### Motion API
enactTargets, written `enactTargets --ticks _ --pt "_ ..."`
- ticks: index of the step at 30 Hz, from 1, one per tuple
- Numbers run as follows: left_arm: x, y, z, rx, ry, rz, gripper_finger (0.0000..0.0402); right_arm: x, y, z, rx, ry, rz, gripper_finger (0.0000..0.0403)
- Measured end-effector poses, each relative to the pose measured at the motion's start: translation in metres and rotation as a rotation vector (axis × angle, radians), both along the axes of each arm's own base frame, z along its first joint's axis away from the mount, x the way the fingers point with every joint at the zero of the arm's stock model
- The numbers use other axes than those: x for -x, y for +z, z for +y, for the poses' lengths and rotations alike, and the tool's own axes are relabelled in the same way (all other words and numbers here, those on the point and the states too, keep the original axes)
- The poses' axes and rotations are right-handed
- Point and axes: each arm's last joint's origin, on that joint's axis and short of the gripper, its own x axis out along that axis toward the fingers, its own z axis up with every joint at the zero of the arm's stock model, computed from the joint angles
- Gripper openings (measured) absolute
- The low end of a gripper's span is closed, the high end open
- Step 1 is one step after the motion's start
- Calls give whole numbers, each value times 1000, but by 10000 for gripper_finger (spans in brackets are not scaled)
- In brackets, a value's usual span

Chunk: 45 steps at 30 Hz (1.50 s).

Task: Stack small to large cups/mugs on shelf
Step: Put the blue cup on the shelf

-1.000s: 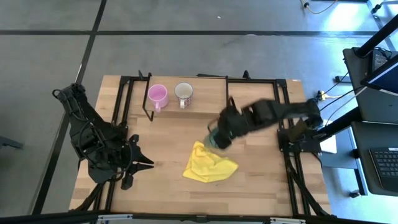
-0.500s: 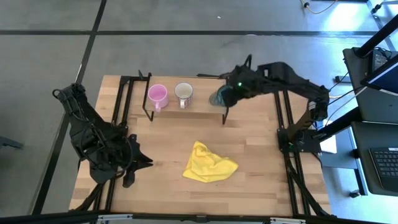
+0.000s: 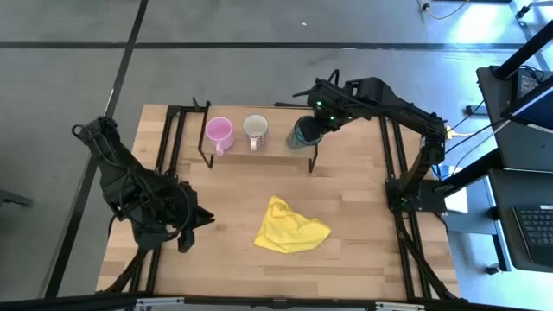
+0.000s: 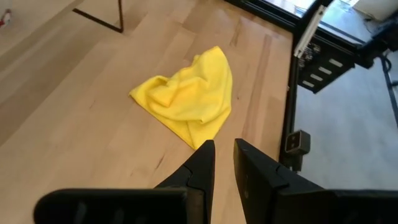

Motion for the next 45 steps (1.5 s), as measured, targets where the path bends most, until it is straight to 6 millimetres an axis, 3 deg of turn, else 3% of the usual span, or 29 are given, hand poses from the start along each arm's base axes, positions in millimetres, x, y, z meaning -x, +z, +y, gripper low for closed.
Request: enactTargets --ticks 8,21,32,45 --pt "-9 -1 8 26 36 25 53 0 -1 0 -36 -6 -6 8" --pt "-12 -1 12 24 58 27 53 3 -2 -20 -2 -44 -11 8" --pt "-12 -1 12 21 57 28 53 -10 -11 -23 -42 -11 -24 12" --pt "-12 -1 12 19 56 30 53 -9 -12 -22 -59 -6 -3 14"
